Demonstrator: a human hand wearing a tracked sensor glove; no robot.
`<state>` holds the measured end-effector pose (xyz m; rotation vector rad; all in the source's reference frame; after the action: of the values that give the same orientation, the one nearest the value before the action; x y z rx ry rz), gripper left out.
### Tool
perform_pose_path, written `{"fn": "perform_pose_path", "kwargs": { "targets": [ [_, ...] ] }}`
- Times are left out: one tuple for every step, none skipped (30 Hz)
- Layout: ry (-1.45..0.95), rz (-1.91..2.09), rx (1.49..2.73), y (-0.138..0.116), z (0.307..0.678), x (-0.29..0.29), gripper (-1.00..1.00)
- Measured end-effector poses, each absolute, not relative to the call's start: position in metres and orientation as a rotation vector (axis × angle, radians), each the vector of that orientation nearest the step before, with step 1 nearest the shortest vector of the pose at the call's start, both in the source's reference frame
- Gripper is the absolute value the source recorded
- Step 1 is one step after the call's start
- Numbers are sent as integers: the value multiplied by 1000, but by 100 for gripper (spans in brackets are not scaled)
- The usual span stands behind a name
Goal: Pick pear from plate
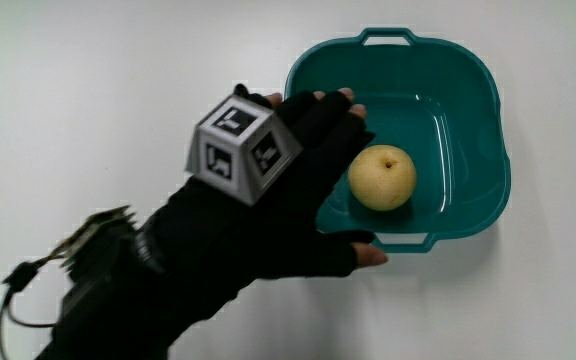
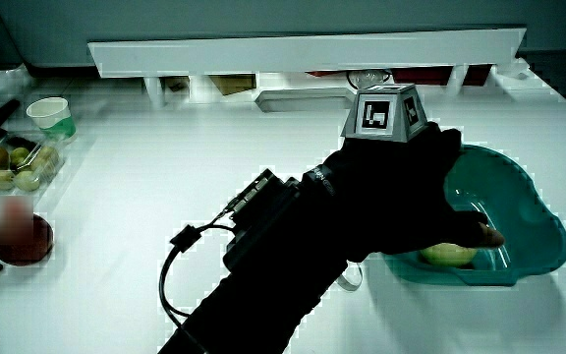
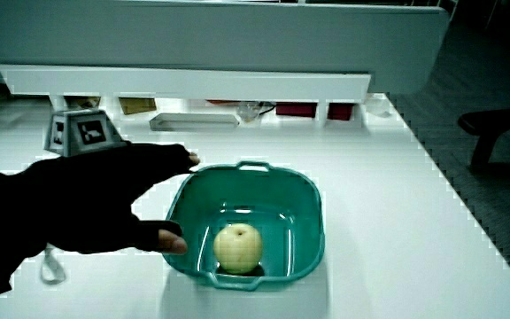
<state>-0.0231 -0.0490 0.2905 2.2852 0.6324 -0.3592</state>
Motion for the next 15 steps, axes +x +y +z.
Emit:
{"fn": "perform_pose_path", "kwargs": {
  "targets": [
    [638,-368,2279,-51,295,-21,0],
    [640,-376,2272,-54,304,-19,0],
    [636,-379,2253,-56,310,-16,0],
    [631,-381,2234,-59,316,-13,0],
    [627,-384,2216,-61,323,-10,0],
    [622,-386,2197,-63,329,-7,0],
    [618,-389,2178,-66,335,-4,0],
    [613,-391,2159,-68,342,-1,0],
    [605,-377,2147,-70,345,3,0],
    [597,-363,2135,-71,348,6,0],
    [589,-350,2123,-73,351,10,0],
    [570,-325,2113,-74,355,13,0],
    [594,-340,2092,-76,358,16,0],
    [547,-317,2128,-76,354,19,0],
    [558,-321,2133,-78,360,22,0]
  ]
}}
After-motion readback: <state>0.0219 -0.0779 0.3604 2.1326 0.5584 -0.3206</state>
